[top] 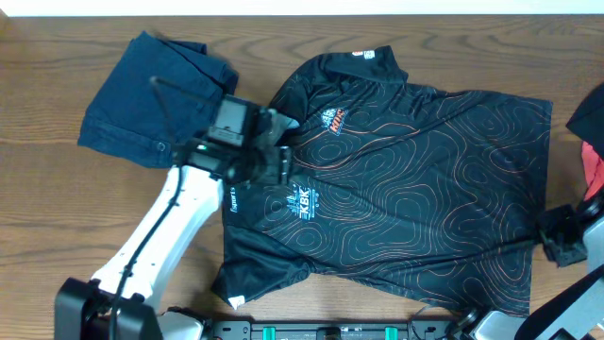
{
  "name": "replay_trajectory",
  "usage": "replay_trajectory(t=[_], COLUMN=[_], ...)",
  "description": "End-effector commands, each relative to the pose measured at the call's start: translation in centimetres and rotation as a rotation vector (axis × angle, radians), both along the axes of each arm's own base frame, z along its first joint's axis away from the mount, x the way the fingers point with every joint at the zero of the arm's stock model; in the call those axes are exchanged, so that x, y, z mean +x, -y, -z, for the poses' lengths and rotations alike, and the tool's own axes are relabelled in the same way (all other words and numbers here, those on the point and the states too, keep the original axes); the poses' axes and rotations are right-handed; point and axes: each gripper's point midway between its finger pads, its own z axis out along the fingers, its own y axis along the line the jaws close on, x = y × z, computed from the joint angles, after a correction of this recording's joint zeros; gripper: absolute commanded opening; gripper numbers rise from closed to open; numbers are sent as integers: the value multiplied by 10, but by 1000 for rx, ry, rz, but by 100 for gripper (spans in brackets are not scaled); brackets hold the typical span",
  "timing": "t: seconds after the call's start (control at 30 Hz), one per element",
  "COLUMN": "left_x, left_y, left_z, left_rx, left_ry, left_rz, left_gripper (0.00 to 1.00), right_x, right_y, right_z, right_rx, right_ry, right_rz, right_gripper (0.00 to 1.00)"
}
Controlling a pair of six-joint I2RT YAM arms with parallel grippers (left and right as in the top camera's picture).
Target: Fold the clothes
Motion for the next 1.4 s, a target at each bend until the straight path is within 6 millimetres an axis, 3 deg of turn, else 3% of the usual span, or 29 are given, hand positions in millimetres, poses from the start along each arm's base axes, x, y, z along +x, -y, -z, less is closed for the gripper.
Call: replay_trajectory(t=[0.0,0.13,0.27,0.37,0.57,0.8,0.87,0.93,1.07,1.23,1.37], left_x=[19,47,74,93,113,131,133,134,140,149,158], left_y=[4,15,25,34,37,41,42,42,45,48,36], left_z=[13,30,49,59,69,80,85,91,95,90,87], left_rx=[68,77,89,95,104,100,98,98,92,79,134], left_ry=[54,129,186,244,296,355,354,348,368,417,448], left_rz=[62,120,173,210,193,178,175,172,171,165,118], left_gripper=[75,75,75,75,73,63,56,50,49,29,21], right_x=[16,38,73,80,96,118,120,120,121,121,121], right_y=[8,-2,-44,-70,-109,-159,-169,-176,-181,-181,-181], right_z=[-24,-56,-78,-79,-60,-23,-11,-2,8,10,10], right_rx=[3,75,239,281,195,146,163,177,191,192,190], right_ry=[52,141,339,341,248,241,232,217,196,193,191], right_rz=[-6,-104,-287,-374,-579,-728,-731,-735,-750,-751,-751], right_gripper=[41,40,36,37,29,22,20,18,16,15,14])
